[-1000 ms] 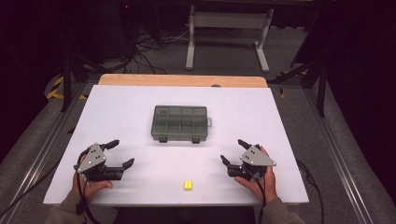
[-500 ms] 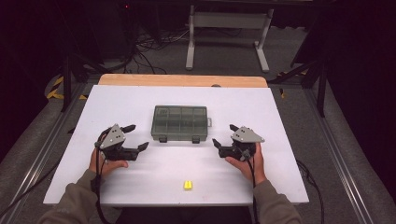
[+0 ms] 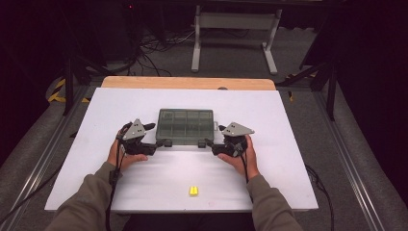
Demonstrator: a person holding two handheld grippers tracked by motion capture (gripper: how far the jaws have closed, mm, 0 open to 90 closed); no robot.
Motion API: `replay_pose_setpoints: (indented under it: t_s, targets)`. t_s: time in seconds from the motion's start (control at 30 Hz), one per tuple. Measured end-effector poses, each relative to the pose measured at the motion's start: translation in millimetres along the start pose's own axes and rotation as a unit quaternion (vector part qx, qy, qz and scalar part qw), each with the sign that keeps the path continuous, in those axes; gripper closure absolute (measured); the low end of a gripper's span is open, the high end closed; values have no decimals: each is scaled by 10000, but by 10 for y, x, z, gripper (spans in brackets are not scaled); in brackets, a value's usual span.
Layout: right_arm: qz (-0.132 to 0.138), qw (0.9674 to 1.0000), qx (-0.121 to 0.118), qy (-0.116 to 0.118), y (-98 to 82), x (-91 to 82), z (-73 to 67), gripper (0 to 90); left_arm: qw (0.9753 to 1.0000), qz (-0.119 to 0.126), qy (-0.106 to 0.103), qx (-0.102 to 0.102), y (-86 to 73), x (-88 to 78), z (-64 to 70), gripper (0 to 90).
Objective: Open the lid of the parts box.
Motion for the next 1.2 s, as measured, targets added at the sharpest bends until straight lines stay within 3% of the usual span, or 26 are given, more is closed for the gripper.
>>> replay_pose_setpoints:
  t_s: [0.13, 0.3, 0.4, 0.6, 0.7, 0.8, 0.9, 1.13, 1.2]
  targets:
    - [-184, 9995, 130, 204, -54, 72, 19, 344, 9999, -57, -28, -133, -32, 10, -26, 317]
    - [-441, 9982, 148, 382, -105, 74, 10, 408, 9989, -412, -137, -174, -90, 45, -33, 384]
    - [-578, 9975, 22, 411, -110, 93, -20, 452, 9988, -410, -147, -203, -92, 45, -36, 383]
    - [-600, 9975, 38, 378, -120, 88, -16, 496, 9979, -584, 13, -266, -138, 65, -41, 399]
    - [-654, 9973, 19, 344, -127, 88, -15, 524, 9979, -563, -63, -328, -150, 71, -47, 406]
    - [-684, 9972, 7, 311, -129, 94, -17, 554, 9977, -646, -46, -221, -141, 95, -30, 431]
    - [-723, 9970, -50, 286, -128, 101, -27, 574, 9977, -622, -83, -249, -144, 94, -36, 436]
    - [-653, 9972, 3, 352, -128, 93, -11, 566, 9976, -628, -91, -272, -152, 91, -33, 450]
    - [-634, 9973, 18, 379, -128, 90, -8, 523, 9976, -633, -94, -264, -153, 93, -35, 451]
Point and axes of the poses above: each handheld gripper's, and its own axes: x roughly forward along the jaws, y roughly out of its top, z roughly to its right, the point moved 3 cm from there along x, roughly forward along the jaws, and after that the axes turned 7 degrees about -z, right-handed, at the moved point
